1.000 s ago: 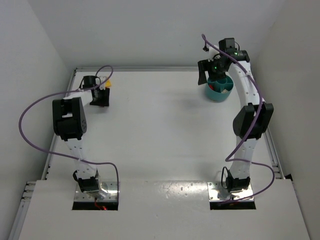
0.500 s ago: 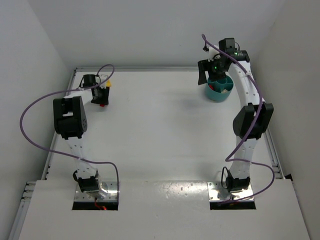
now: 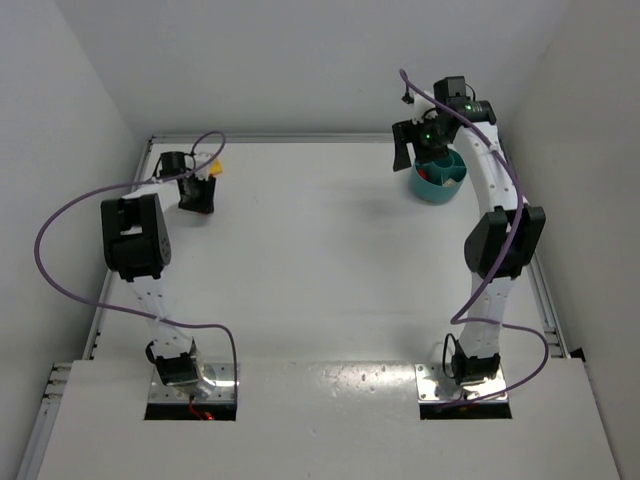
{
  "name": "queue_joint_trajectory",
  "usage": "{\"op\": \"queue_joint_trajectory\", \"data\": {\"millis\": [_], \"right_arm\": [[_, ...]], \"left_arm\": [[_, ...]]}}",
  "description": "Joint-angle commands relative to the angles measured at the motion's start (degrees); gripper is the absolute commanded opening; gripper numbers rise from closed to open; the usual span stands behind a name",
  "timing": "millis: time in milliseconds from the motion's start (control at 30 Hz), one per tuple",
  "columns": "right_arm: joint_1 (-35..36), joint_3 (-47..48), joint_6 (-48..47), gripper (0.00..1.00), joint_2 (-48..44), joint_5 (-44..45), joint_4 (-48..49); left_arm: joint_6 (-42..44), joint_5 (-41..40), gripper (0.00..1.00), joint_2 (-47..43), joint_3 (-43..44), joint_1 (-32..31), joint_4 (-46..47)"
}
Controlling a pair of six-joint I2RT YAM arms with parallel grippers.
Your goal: Sort the legos into containers by color
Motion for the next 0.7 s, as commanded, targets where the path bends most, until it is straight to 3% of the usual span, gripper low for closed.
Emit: {"op": "queue_joint_trajectory", "data": {"millis": [0,433,600,633,667], "right_arm": [[0.26,1.62,-0.49,0.76,0.22,0.02,0.33],[0.26,1.1,-0.49,0.76,0.22,0.02,0.33],[0.26,1.1,-0.49,0.76,0.22,0.02,0.33],[0.26,1.1,-0.49,0.76,0.22,0.02,0.33],[0.26,0.57,-0.49,0.76,0.22,-0.59,0.86]], "left_arm": [[0.67,-0.26,0.52,0.18,-2.83,1.62,-7.04],[0.67,0.27,0.48,2.81,-1.16,1.62,-7.04],[0.67,-0.43,0.37,4.05,-0.55,1.62,-7.74],[0.67,-0.43,0.33,4.05,-0.55,1.62,-7.74],[0.67,-0.43,0.23,4.05,-0.55,1.62,-7.74]]}}
